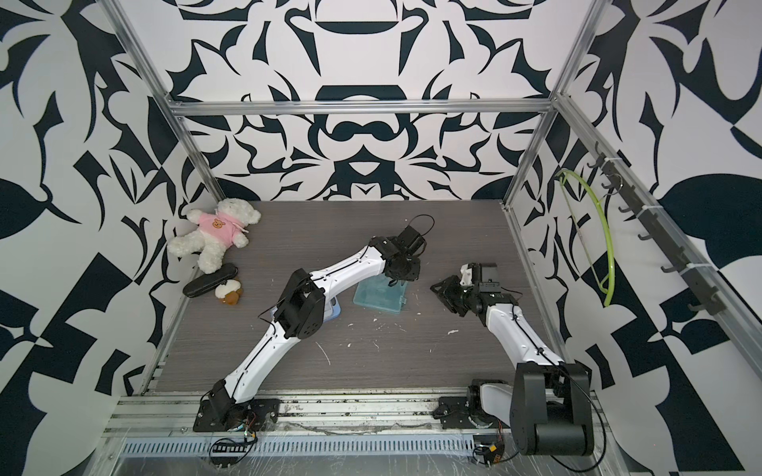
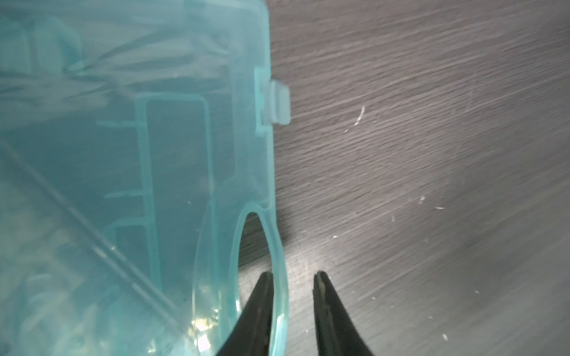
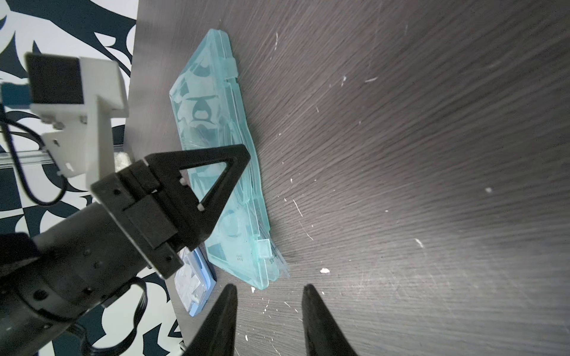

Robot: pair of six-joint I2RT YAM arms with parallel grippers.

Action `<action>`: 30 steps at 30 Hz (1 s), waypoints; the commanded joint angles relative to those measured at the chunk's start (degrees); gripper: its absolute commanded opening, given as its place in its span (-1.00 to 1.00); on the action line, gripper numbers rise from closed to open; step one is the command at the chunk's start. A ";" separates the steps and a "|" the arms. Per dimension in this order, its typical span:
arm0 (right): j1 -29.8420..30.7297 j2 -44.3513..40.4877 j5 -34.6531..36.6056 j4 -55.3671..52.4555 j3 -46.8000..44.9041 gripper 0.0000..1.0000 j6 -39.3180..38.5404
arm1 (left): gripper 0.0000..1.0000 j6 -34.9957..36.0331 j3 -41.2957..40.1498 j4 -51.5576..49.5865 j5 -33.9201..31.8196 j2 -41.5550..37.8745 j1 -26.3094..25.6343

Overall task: Open the ruler set and take out the ruler
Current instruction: Open the ruler set box at the center of the board.

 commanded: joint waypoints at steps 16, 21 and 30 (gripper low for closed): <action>-0.17 -0.93 -0.65 2.49 -0.67 -0.26 0.23 | -0.80 1.78 1.30 -1.57 -3.04 0.39 -1.23; -0.18 -0.82 -0.83 3.72 -1.52 -0.26 0.64 | -0.89 1.60 0.17 -1.55 -3.74 -0.76 -1.40; -0.16 0.58 1.19 10.03 -2.68 -0.25 2.87 | -0.94 1.39 0.12 -0.95 -4.12 -3.30 -1.76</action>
